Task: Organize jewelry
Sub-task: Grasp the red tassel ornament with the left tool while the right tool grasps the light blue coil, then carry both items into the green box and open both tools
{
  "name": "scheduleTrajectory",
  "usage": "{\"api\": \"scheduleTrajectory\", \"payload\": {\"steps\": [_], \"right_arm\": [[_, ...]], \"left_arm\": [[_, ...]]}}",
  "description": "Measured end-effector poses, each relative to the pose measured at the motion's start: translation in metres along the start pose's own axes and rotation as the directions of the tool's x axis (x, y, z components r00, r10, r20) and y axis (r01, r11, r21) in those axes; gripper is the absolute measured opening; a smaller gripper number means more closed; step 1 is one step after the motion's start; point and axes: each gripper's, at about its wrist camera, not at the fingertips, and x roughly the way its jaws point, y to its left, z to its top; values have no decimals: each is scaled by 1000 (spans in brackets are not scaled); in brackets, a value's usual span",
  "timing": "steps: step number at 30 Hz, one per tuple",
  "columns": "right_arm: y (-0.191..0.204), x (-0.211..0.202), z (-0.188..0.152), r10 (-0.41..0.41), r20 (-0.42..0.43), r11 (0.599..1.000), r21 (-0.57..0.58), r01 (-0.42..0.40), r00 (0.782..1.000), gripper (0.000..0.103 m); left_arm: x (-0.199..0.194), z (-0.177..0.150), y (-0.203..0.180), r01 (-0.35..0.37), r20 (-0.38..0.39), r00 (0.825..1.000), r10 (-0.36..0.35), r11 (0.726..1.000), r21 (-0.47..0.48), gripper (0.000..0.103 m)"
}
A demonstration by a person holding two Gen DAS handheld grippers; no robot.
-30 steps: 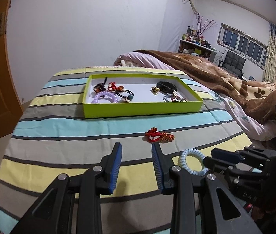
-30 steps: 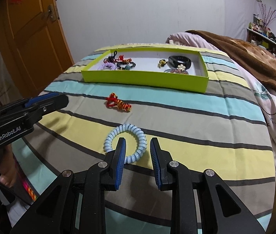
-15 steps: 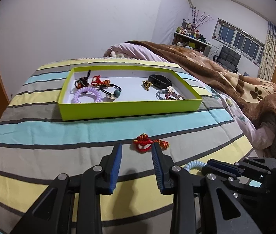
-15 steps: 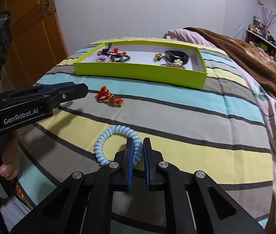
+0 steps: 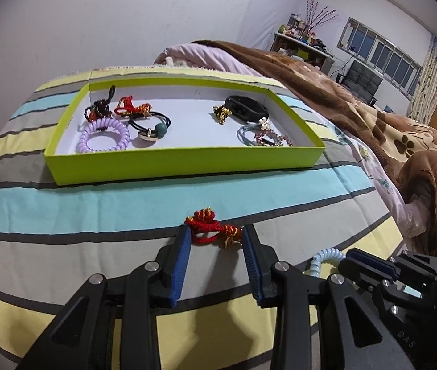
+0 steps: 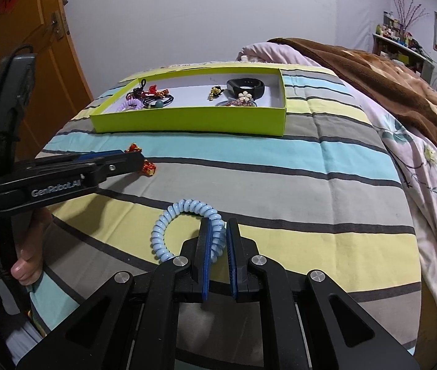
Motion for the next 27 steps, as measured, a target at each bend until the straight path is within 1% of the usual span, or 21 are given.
{"api": "scheduleTrajectory", "payload": {"steps": [8,10,11,12,15,18,23,27], "right_arm": [[-2,-1,-1,9,5,1000,8,-9,1000,10],[-2,-2,-1,8,7,1000,8,-9,1000,10],[-3,-3,-1,8,8,1000,9,-9,1000,10],[-3,-3,-1,8,8,1000,10,-8,1000,10],[-5,-5,-1,6,11,1000,13,-6,1000,10],[-6,-9,-1,4,20,1000,19,-4,1000,10],[-8,-19,3,0,51,1000,27,-1,999,10],[-8,-29,8,1,79,1000,31,-3,997,10]], "left_arm": [[10,9,-8,-72,-14,997,73,997,13,36],[12,11,-11,-75,-10,997,75,997,20,29],[12,11,-12,-74,-8,997,74,997,23,22],[12,11,-12,-82,-6,997,82,996,24,18],[9,9,-12,-77,1,997,77,997,23,13],[0,6,-11,-54,19,998,53,998,17,10],[-25,-1,-14,-56,72,996,52,997,50,10],[-47,-5,-12,-47,110,993,42,998,43,10]]}}
